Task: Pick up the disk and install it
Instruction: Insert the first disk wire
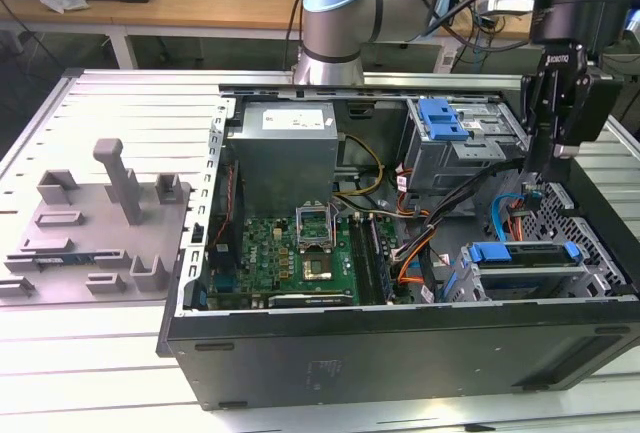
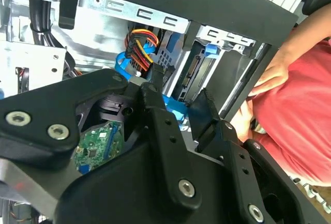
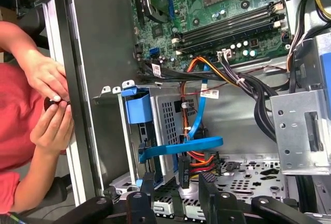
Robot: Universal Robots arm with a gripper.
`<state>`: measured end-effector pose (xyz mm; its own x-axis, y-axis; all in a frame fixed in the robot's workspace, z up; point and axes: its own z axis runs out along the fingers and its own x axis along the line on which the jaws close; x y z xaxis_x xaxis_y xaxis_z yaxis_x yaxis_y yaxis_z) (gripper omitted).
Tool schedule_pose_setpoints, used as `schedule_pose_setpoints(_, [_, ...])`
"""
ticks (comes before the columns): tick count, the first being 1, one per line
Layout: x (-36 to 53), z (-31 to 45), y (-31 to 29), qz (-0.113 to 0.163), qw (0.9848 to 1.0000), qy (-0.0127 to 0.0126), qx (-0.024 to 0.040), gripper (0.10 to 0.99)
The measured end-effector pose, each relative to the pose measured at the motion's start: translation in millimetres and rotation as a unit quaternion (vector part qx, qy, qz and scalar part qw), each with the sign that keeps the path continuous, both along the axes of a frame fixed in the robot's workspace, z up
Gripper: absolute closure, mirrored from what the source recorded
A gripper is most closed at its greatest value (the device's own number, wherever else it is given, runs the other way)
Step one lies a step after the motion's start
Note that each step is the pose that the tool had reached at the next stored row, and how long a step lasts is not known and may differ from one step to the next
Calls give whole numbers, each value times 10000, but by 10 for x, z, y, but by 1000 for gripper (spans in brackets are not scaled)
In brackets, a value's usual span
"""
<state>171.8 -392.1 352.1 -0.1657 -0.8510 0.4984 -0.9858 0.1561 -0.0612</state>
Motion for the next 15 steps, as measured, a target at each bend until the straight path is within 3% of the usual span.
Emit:
schedule_pose_setpoints(2, [0,-5,3,0,10000,0,1,631])
schedule_pose_setpoints(3, [0,-7,4,0,10000,-1,1,698])
schedule_pose_setpoints(5, [0,-18,5,0,10000,-1,-3,698])
schedule_pose_setpoints(6, [0,-24,6,0,10000,-1,-7,773])
schedule_pose_setpoints(15, [-26,-108,12,0,10000,-1,-47,773])
